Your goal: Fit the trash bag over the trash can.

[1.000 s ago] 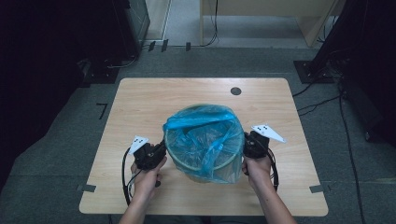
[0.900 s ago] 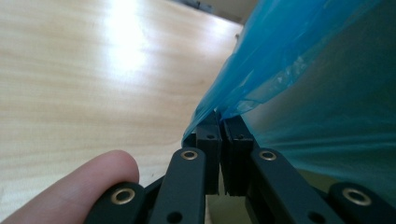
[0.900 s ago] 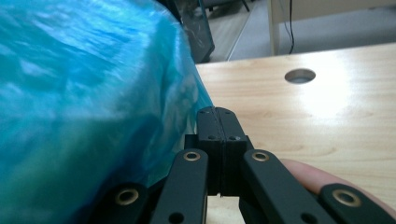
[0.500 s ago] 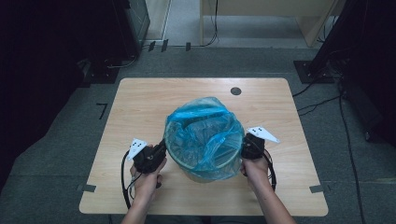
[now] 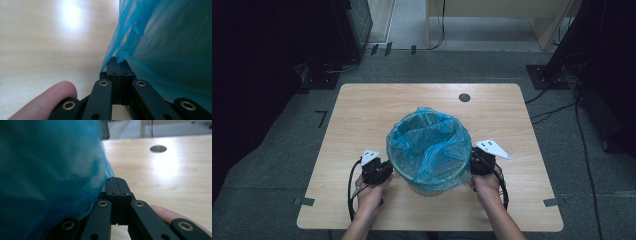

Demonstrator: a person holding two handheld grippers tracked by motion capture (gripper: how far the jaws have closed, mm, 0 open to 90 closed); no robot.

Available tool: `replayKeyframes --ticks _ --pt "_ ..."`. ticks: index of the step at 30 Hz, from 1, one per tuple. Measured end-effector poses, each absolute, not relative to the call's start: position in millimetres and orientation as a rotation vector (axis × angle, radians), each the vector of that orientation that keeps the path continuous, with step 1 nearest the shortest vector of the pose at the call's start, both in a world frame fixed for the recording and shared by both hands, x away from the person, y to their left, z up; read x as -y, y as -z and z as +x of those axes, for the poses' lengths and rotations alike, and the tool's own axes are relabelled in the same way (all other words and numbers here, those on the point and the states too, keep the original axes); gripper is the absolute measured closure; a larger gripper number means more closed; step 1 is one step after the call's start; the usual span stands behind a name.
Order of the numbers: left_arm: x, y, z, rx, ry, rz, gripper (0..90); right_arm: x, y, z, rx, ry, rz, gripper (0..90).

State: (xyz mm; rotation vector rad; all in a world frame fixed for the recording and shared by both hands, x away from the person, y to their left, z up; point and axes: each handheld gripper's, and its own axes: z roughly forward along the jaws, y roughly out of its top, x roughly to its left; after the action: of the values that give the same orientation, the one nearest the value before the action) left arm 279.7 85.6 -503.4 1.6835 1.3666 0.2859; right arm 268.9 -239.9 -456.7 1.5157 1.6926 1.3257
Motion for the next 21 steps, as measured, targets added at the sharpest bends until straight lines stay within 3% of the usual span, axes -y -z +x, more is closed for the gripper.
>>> replayKeyframes --ticks 10,21 --pt "-109 510 275 -1.434 -0.341 1.675 87.8 263 495 281 -1.716 -1.237 1.724 90.0" --pt "-137 507 275 -1.496 -0.413 1.562 86.0 244 508 303 -1.779 -1.171 1.754 90.0"
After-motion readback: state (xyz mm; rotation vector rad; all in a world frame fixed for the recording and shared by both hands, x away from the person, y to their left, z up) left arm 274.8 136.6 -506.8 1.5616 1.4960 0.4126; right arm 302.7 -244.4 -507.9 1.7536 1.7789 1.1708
